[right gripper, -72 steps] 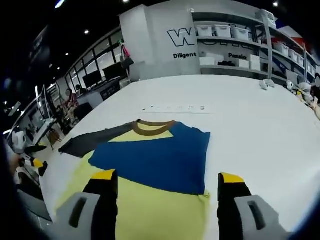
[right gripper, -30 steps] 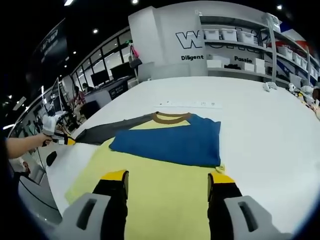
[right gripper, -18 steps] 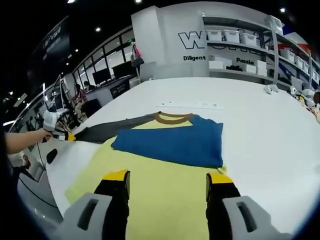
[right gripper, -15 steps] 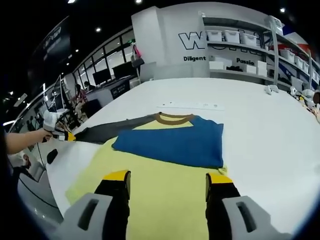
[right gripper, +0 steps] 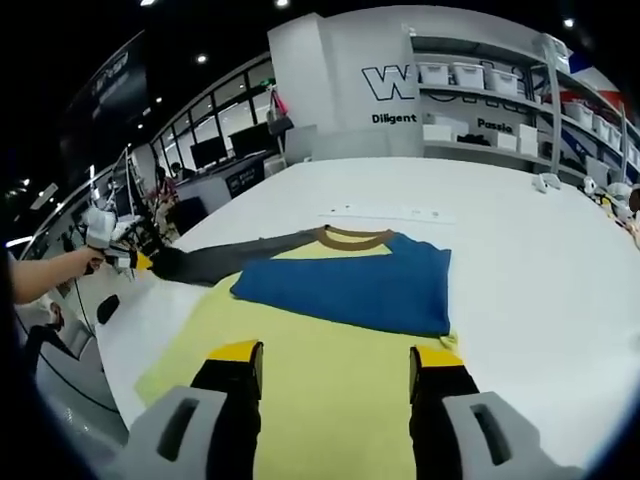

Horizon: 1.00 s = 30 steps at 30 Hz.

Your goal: Fold the garment on the visible template until the final outline fits inside the template.

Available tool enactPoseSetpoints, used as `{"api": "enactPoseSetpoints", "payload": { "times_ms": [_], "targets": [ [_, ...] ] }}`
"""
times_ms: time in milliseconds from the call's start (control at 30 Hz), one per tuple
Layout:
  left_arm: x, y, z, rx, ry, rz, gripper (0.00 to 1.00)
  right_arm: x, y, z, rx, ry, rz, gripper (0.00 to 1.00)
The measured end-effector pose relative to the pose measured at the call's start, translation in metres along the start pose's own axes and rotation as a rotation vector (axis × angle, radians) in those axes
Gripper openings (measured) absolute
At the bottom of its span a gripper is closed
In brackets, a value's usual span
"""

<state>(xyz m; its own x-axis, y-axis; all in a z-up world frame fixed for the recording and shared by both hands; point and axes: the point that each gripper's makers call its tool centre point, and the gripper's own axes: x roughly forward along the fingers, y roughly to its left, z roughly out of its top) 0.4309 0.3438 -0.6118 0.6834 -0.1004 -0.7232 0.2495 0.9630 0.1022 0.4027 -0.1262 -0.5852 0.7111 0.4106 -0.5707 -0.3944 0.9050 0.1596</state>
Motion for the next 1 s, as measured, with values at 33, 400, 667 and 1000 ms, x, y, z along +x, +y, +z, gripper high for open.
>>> {"api": "enactPoseSetpoints", "payload": {
  "times_ms": [33,400,667,1000],
  "targets": [
    [-0.001,-0.001,0.003,-0.002,-0.002,-0.001,0.0,0.0,0.001,0.0,0.0,0.001,0.004,0.56],
    [-0.013,-0.026,0.051,-0.044,-0.09,-0.048,0.0,-0.006,0.01,0.001,-0.027,0.003,0.043,0.66],
    [-0.017,-0.052,0.077,-0.014,-0.116,-0.084,0.0,-0.015,0.018,-0.005,-0.057,0.017,0.073,0.75],
    [-0.027,-0.097,0.123,0.068,-0.155,-0.149,0.0,-0.024,0.018,-0.013,-0.073,0.024,0.074,0.74]
  ]
}}
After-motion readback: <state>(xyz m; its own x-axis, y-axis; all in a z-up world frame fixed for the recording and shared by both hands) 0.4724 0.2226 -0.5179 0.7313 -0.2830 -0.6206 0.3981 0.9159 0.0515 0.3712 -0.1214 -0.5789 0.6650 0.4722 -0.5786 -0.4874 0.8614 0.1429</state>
